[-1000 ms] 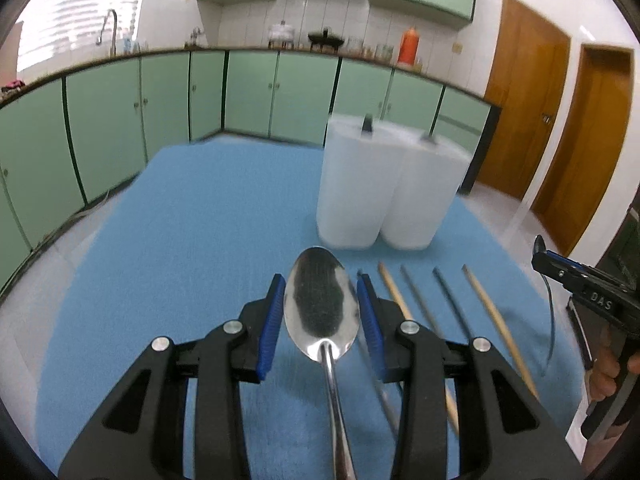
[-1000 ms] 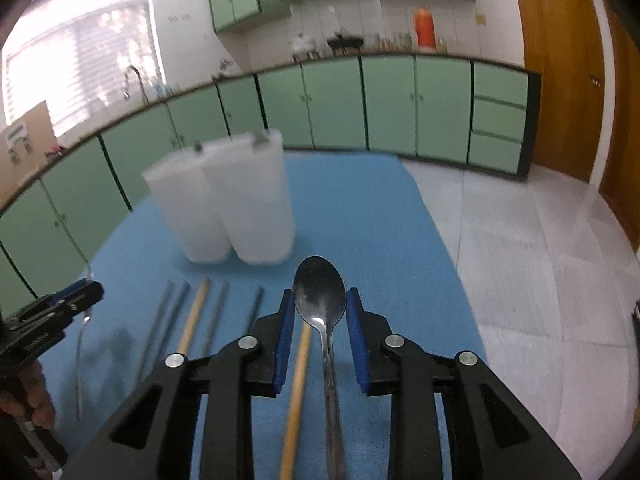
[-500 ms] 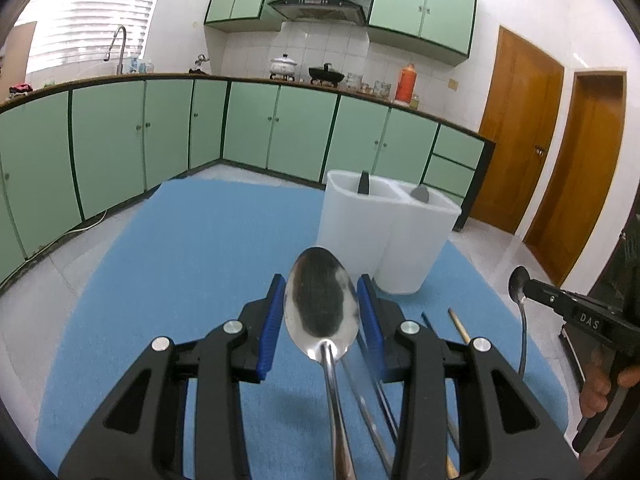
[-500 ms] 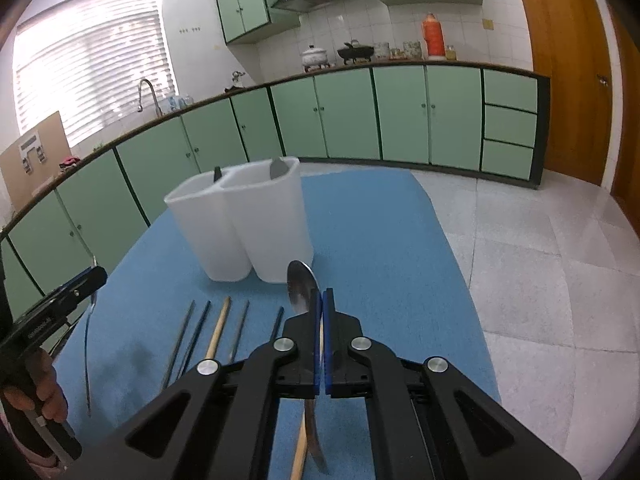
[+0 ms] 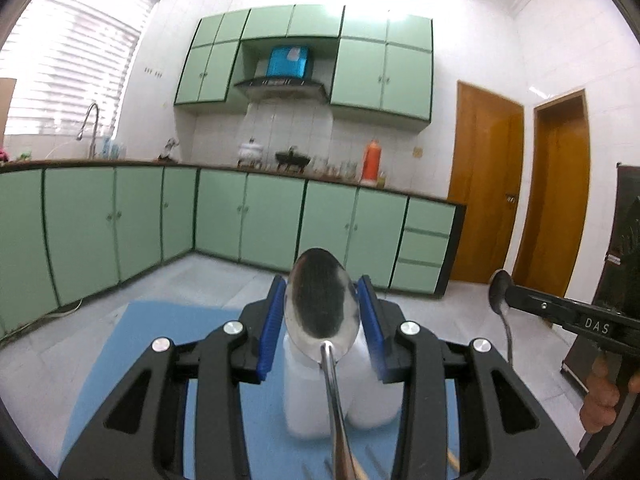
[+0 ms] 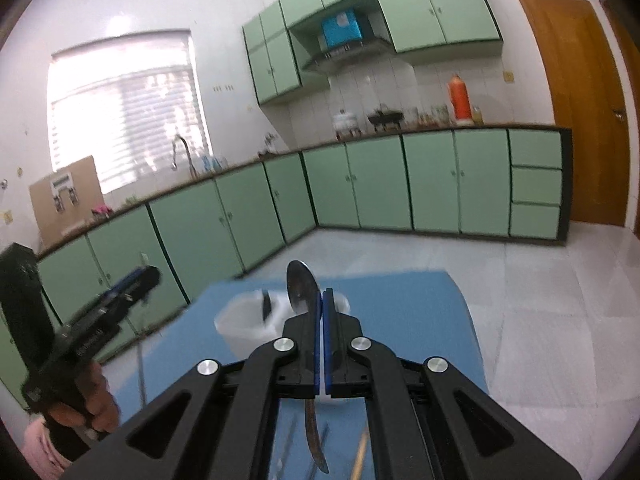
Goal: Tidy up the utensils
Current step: 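Carry both silver spoons to the white caddy and open both tools over it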
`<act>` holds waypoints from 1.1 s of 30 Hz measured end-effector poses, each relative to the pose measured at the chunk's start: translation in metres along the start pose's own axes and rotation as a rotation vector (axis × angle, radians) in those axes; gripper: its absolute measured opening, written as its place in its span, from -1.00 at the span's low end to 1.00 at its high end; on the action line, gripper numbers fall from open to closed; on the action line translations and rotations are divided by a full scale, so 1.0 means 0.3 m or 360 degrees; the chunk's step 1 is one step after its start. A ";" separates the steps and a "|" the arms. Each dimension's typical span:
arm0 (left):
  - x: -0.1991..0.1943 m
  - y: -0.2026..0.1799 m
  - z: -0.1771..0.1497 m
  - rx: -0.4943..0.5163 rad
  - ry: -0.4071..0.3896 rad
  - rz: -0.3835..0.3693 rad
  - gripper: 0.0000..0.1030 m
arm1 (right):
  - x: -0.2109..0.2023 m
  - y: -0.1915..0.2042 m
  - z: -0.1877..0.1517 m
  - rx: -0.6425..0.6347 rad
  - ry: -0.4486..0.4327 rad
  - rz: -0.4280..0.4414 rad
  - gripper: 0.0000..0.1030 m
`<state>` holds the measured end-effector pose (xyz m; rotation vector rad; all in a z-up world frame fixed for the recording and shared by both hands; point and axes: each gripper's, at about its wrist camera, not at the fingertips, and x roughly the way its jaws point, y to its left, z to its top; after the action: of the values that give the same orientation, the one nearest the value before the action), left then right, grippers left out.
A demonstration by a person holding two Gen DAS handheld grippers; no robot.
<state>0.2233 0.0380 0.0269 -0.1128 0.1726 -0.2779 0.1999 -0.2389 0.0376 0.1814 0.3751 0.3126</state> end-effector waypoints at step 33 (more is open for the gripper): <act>0.382 0.023 -0.051 0.0121 0.0014 0.0073 -0.31 | 0.420 -0.029 -0.040 0.0069 0.0072 0.0001 -0.98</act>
<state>0.3308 0.0109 -0.0066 -0.0324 0.1727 -0.2391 0.3090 -0.2039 -0.0173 0.2170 0.4270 0.3101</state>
